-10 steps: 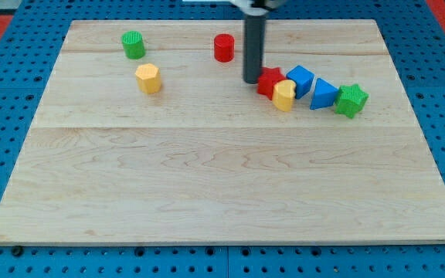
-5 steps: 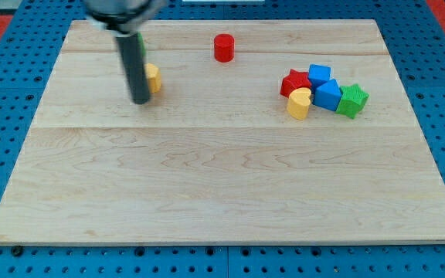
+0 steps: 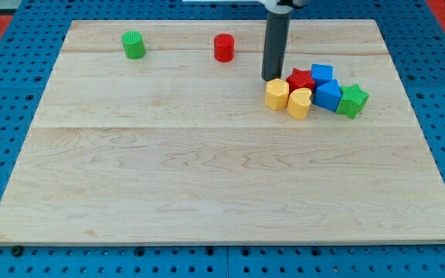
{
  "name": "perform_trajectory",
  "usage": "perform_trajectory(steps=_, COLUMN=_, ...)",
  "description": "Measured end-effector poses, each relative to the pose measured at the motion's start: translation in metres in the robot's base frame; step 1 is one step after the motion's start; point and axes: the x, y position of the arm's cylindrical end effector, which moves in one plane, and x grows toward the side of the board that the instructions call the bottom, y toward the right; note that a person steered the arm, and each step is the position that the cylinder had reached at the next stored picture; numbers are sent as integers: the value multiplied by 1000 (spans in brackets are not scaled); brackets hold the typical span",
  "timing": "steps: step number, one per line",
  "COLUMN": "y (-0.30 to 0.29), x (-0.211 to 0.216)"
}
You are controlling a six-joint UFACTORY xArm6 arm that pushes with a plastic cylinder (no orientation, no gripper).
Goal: Push the red staryellow hexagon and green circle into a group of blocks
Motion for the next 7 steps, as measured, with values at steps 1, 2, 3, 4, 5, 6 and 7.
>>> perform_trajectory(steps=1, y=-106, x=-2)
perform_trajectory(steps=2, y=-239, x=-32)
perform_trajectory(steps=3, y=-280, x=-77)
perform_trajectory(steps=4, y=-242, x=-91)
perform_trajectory(steps=5, y=-180, x=-72)
perform_trajectory(steps=6, y=-143, x=-32)
perform_trajectory(steps=7, y=-48, x=-23)
